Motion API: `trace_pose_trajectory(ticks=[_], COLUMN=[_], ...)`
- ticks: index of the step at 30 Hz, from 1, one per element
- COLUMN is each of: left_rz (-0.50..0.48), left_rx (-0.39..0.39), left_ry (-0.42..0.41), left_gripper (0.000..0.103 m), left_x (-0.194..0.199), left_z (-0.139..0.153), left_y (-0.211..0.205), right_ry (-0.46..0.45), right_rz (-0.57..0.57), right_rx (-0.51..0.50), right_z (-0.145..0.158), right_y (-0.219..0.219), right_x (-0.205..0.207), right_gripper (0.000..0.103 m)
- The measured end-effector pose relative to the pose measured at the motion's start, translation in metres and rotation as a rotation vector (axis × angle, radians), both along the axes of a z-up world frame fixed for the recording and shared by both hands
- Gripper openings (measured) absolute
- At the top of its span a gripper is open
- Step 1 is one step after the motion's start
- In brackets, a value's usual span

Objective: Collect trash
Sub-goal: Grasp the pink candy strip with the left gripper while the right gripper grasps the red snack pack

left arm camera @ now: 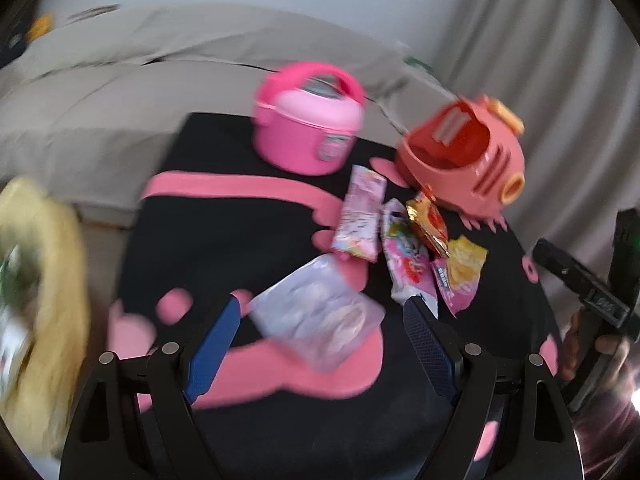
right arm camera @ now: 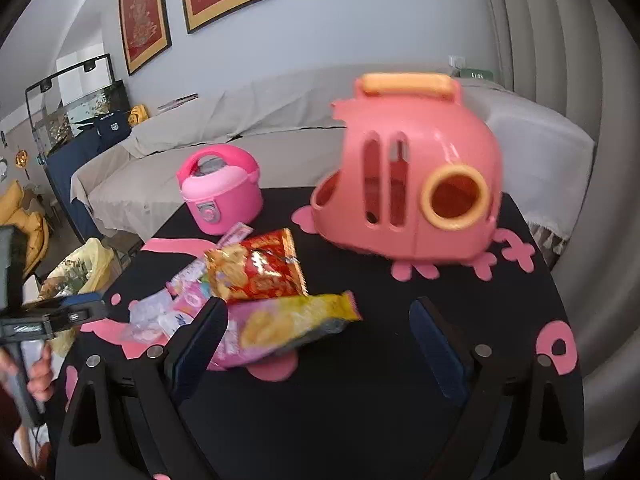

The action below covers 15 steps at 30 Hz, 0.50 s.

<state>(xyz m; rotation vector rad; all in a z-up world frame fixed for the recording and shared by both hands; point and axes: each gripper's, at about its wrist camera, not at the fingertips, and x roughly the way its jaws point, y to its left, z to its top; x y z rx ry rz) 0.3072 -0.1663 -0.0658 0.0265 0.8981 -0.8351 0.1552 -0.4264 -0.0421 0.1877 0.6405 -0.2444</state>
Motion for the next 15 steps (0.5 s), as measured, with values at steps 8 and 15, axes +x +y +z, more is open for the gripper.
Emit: trace_pose_trajectory(ticks=[8,15], left_rz=[-0.169,-0.210], left_rx=[0.122,0.177], left_ry=[0.039,-0.008], left_gripper=[0.084,0.084], left_x=[0.017,-0.030], left_z=[-0.022,-0.023], left_y=[-0.040,-0.026], right_ry=[0.025,0.057], right_rz=[0.005,0.088], right_rx=[-0.038,0.028], right_z=[-0.011,-0.010], right_y=[-0.016,-0.019], right_x=[-0.018,0.022], right_gripper=[0.091,0.091])
